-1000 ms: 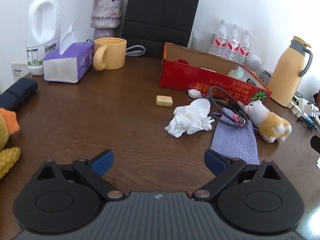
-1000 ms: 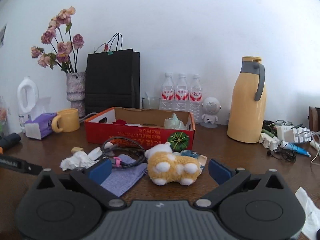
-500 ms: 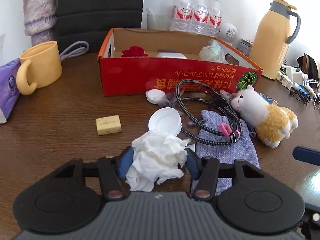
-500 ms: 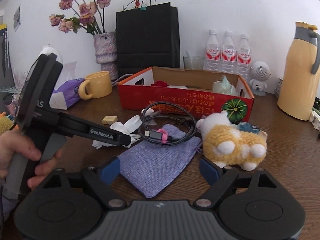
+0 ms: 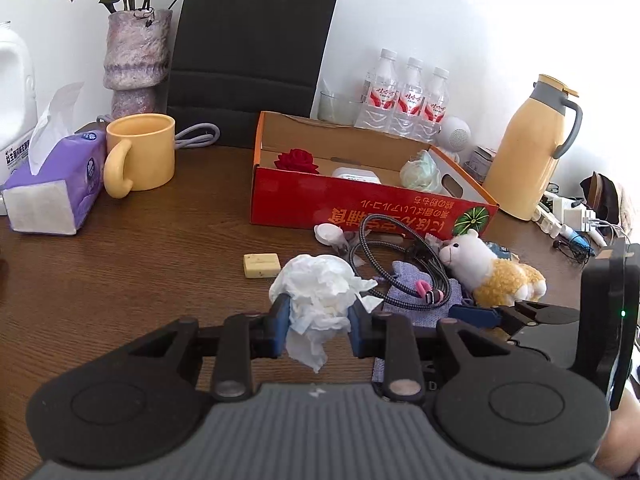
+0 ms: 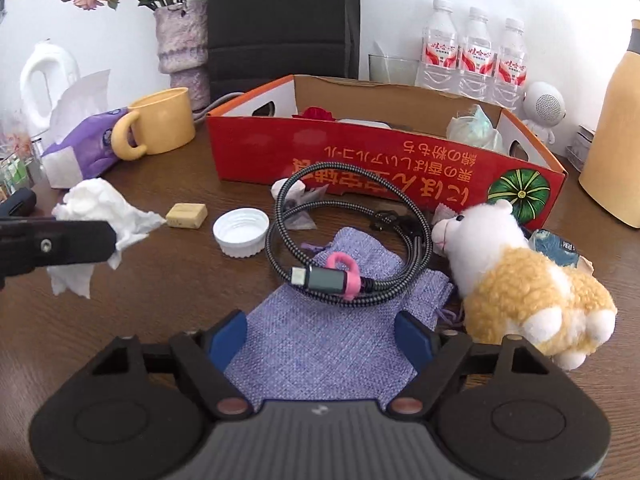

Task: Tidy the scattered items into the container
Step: 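Grasp the crumpled tissue with the left gripper while the right grasps the lilac pouch, then carry the tissue and pouch into the box and open both grippers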

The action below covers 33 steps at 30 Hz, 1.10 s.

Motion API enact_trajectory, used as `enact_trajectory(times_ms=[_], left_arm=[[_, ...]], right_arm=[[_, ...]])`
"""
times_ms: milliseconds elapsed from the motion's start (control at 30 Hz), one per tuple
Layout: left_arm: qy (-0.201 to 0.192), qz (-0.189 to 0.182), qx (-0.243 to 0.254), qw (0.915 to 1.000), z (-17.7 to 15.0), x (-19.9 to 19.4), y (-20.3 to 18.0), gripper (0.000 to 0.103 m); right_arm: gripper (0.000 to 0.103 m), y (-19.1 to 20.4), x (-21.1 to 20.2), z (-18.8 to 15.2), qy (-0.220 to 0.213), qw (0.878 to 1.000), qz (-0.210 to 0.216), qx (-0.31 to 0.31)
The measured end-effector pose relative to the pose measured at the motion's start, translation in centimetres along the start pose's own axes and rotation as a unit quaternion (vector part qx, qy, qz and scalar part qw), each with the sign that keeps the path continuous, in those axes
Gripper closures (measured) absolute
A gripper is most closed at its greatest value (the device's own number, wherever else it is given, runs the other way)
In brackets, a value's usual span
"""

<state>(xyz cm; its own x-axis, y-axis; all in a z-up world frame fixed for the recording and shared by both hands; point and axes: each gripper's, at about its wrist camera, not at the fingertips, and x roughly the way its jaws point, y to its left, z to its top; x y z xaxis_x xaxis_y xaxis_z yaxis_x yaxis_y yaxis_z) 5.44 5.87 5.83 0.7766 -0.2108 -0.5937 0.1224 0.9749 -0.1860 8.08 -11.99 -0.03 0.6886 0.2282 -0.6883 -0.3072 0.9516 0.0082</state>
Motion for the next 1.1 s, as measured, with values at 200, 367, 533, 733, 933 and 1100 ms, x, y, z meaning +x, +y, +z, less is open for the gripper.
enact_trajectory(times_ms=[200, 367, 533, 733, 933, 1100], left_arm=[[-0.012, -0.019, -0.002, 0.9997, -0.3, -1.9, -0.6, 0.072], [-0.031, -0.025, 0.006, 0.9992, -1.3, -4.8, -1.7, 0.072], [-0.042, -0.025, 0.012, 0.9987, -3.5, -8.3, -3.1, 0.072], [-0.092, -0.014, 0.033, 0.9951, -5.9, -13.2, -5.1, 0.072], [-0.129, 0.01, 0.054, 0.9902, -6.5, -15.4, -6.3, 0.072], [-0.121, 0.004, 0.05, 0.9914, -5.1, -13.8, -6.4, 0.072]], right_arm=[[0.098, -1.7, -2.7, -1.0, 0.024, 1.0, 0.013, -0.005], [0.099, -1.2, -8.0, -4.4, 0.025, 0.999, 0.031, 0.004], [0.099, -1.2, -16.8, -6.9, -0.06, 0.998, 0.005, 0.01], [0.099, -0.2, -22.5, -8.4, -0.14, 0.99, -0.017, 0.012], [0.098, 0.3, -23.9, -7.9, -0.166, 0.986, -0.005, 0.008], [0.098, -0.3, -22.7, -6.9, -0.163, 0.986, -0.001, 0.018]])
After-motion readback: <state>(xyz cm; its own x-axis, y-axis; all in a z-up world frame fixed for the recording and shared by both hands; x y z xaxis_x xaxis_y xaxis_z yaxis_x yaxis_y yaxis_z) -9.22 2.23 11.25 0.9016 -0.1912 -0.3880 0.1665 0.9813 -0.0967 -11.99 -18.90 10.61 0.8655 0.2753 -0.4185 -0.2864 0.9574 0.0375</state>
